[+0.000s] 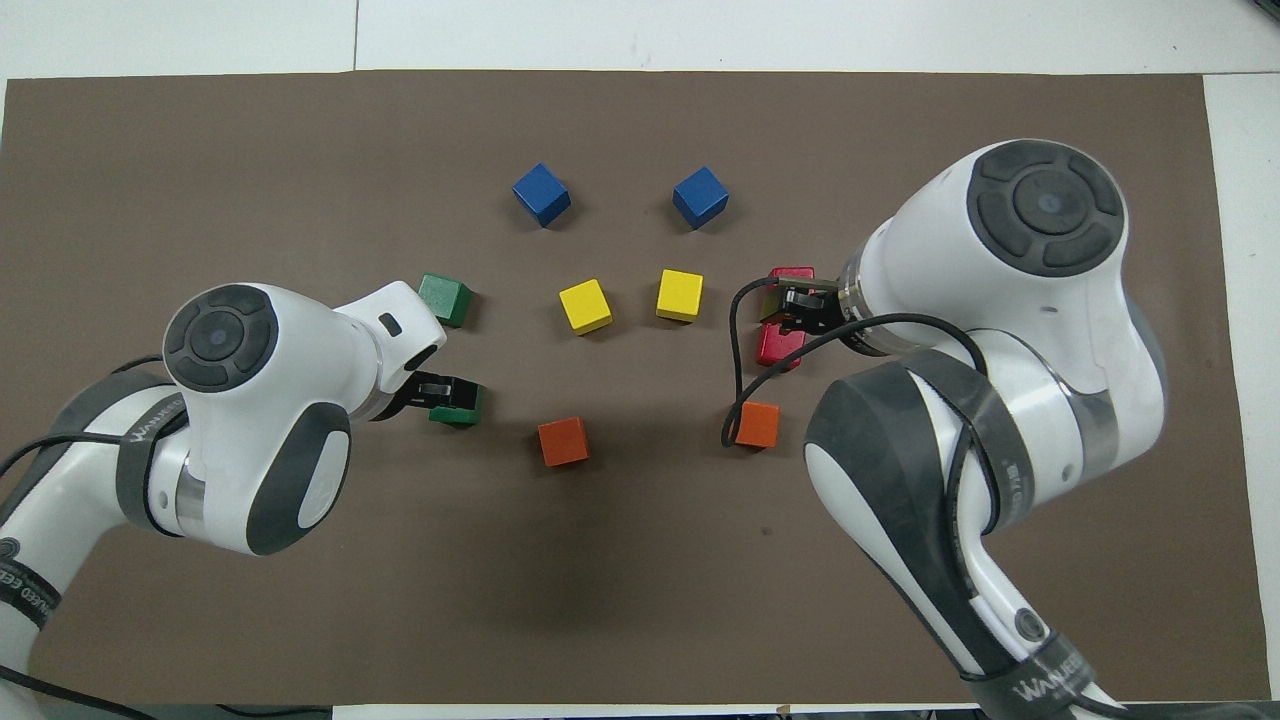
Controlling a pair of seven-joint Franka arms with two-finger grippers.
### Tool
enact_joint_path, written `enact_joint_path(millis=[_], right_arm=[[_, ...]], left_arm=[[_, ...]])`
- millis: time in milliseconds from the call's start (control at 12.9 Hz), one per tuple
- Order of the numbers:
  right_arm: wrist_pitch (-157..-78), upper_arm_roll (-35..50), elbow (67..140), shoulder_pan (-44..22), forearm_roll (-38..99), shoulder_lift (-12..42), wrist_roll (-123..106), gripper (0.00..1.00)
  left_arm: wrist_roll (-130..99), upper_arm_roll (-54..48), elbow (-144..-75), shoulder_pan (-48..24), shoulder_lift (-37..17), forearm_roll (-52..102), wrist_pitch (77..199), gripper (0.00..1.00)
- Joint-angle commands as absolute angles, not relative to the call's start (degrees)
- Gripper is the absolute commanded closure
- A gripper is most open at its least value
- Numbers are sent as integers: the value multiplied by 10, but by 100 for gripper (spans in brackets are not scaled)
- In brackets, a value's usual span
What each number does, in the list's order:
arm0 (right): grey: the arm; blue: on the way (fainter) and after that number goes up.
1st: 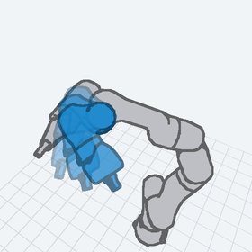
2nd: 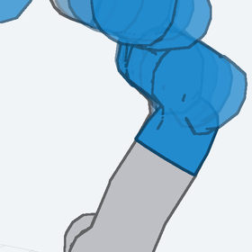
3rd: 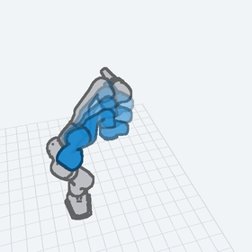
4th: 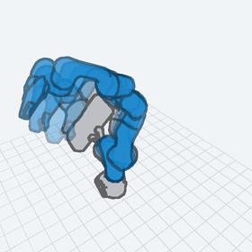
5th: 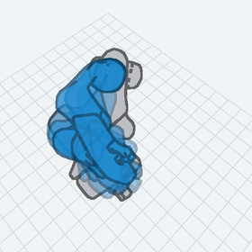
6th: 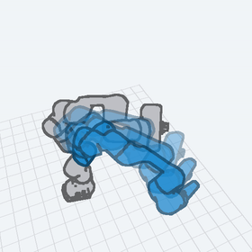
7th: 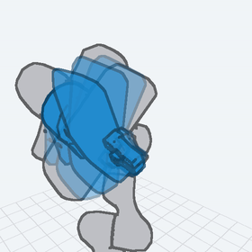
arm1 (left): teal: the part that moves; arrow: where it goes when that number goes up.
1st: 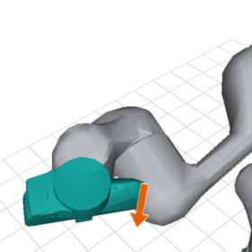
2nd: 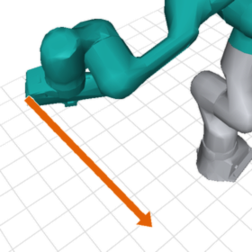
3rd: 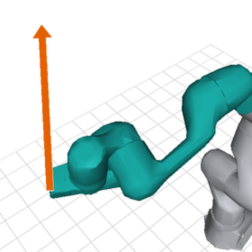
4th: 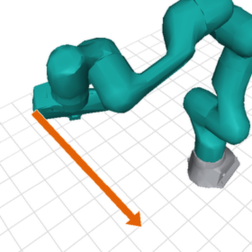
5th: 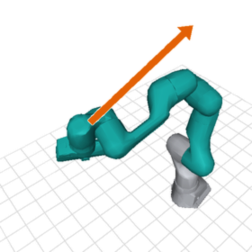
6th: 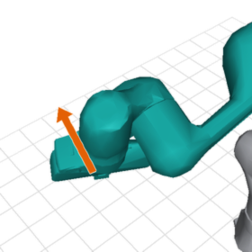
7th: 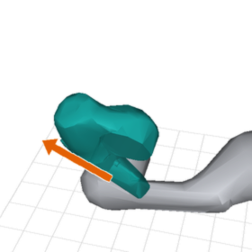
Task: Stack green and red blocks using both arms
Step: 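Close the left gripper on the green cube while the right gripper grasps the red cube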
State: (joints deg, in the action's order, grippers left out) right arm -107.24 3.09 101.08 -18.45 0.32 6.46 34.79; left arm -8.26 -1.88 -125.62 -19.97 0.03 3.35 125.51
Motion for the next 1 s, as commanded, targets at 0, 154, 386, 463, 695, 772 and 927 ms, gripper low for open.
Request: enact_joint_path(millis=[0,154,386,463,695,772,927], right_arm=[[-1106,28,1036,-185,1,71,366,0],[-1134,28,1061,-185,1,72,371,0],[-1162,28,1083,-183,1,82,382,0],[-1165,28,1083,-182,1,89,392,0],[-1192,27,1099,-178,1,96,393,0],[-1200,28,1101,-178,1,100,394,0],[-1227,27,1116,-178,1,103,395,0]], left_arm=[[-89,-9,-1274,-218,-15,38,1296,0],[-88,-9,-1281,-222,-28,38,1317,0],[-88,-8,-1281,-221,-39,38,1336,0],[-88,-9,-1281,-222,-47,38,1341,0],[-88,-8,-1282,-222,-59,38,1353,0],[-88,-8,-1281,-222,-65,38,1355,0],[-89,-8,-1281,-229,-74,38,1361,0]])
